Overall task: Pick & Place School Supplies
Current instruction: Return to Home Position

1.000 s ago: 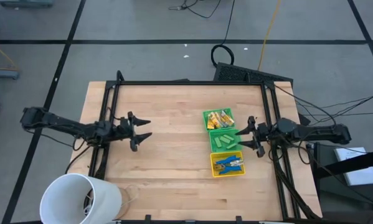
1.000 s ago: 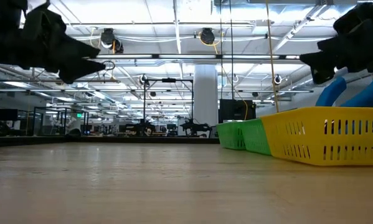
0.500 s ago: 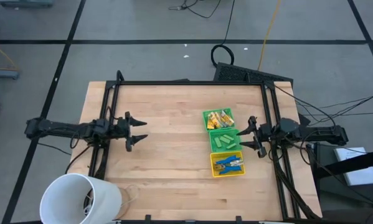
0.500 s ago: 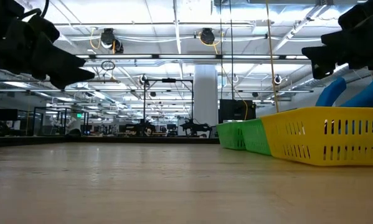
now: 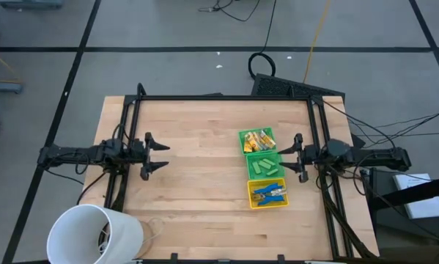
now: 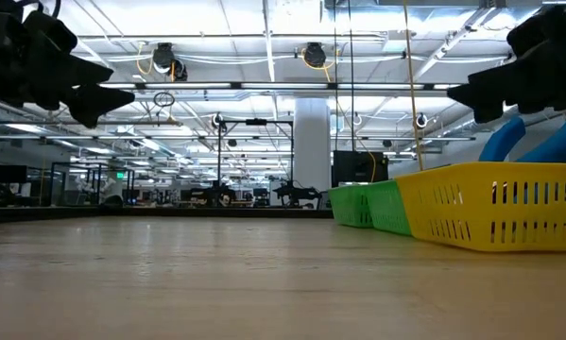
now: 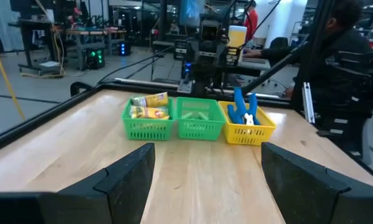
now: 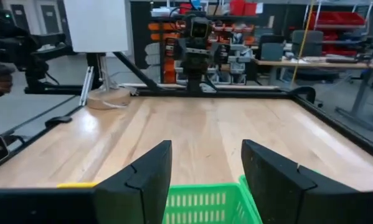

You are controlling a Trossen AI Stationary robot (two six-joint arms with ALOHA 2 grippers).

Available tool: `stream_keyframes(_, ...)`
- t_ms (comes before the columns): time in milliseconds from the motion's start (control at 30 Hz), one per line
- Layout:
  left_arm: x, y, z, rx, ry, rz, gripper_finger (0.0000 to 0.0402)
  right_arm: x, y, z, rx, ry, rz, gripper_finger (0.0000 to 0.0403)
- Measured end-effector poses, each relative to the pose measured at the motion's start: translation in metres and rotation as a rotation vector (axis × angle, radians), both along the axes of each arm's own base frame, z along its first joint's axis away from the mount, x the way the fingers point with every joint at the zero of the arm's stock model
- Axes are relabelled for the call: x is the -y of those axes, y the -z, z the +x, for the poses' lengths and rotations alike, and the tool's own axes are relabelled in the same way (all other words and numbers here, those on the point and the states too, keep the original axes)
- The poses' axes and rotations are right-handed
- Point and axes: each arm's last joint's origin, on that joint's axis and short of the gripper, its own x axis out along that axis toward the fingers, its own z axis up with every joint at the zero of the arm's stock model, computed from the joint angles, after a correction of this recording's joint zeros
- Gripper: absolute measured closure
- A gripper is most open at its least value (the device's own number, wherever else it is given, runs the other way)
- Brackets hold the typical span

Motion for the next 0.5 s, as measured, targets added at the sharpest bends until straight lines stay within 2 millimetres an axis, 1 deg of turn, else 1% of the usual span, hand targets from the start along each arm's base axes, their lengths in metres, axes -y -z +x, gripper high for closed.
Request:
stream_keyframes(300,0.0,0.0,0.0,-0.001,0.001,-0.002,0.0105,0.001,-0.018,0.001,0.183,0.021,0.007,0.0222)
stream_keyframes(500,0.0,0.0,0.0,-0.002,0.0,0.014,0.0105,0.001,-0.02,0.001,0.202,0.022,0.008,0.0222)
